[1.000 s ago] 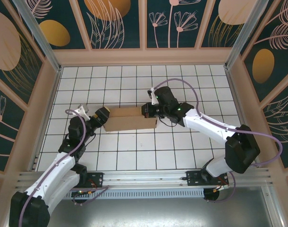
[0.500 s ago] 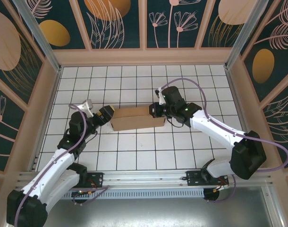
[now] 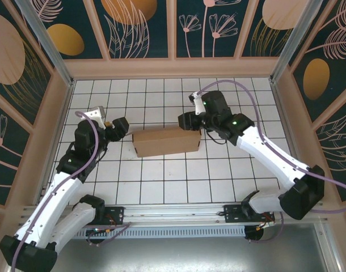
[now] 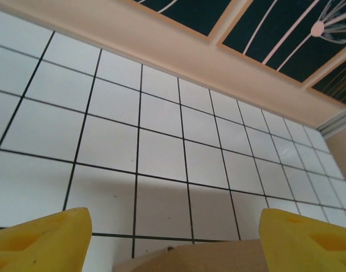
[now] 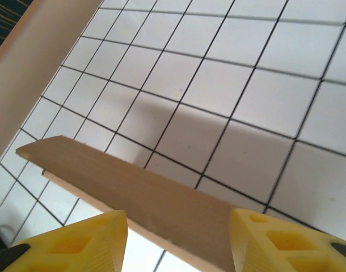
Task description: Fold the paper box
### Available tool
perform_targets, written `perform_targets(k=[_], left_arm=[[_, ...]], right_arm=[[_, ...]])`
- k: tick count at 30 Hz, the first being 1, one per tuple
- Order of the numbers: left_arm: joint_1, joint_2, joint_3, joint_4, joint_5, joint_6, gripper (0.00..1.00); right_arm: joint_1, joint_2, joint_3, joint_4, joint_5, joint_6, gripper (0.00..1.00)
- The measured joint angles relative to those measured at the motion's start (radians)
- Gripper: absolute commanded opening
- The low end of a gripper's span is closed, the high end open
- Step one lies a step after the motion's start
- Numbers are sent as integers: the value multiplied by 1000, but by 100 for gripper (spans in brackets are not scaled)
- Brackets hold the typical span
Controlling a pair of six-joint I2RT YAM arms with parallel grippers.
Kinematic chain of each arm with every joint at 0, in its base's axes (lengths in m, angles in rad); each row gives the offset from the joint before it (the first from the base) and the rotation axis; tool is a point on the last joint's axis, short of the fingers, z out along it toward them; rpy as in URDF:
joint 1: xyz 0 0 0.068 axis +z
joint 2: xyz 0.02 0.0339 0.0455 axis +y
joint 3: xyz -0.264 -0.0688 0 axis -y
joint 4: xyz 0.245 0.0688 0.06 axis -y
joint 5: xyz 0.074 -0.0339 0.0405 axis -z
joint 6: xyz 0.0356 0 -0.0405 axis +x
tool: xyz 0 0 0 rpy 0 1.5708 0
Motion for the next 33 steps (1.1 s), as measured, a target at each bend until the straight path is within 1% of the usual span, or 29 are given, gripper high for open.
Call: perform_targets(k=[2, 4, 6, 8, 10, 12, 14, 19, 22, 26, 31, 33], left_arm=[[0, 10, 19, -21, 20, 62, 67], [0, 6, 20, -46, 56, 138, 65], [-6, 1, 20, -69, 82, 202, 63], [-12, -4, 21, -89, 116, 253, 61], [-16, -11, 19, -103, 168, 301, 57], [-16, -29, 8, -106, 204, 337, 57], [-16, -49, -1, -118, 214, 363, 59], [-17, -76, -20, -135, 182, 407, 65], [-17, -82, -35, -143, 143, 420, 66], [-17, -62, -39, -137, 111, 435, 62], [-17, -35, -51, -121, 111, 435, 57], [-17, -36, -56, -117, 116, 434, 56]], right_arm=[[-26, -39, 0, -28, 21, -93, 49], [-53, -94, -21, -27, 32, -220, 48], [-67, -163, -69, -20, 38, -344, 45], [-80, -222, -107, -19, 27, -450, 44], [-115, -267, -141, -4, -7, -540, 42], [-154, -290, -166, 7, -31, -610, 40], [-175, -302, -193, 14, -37, -671, 39], [-176, -301, -252, 17, -57, -759, 42], [-176, -304, -266, 18, -55, -792, 42], [-176, -310, -274, 18, -47, -827, 41], [-176, -308, -282, 29, -29, -842, 40], [-176, -301, -282, 37, -29, -842, 40]])
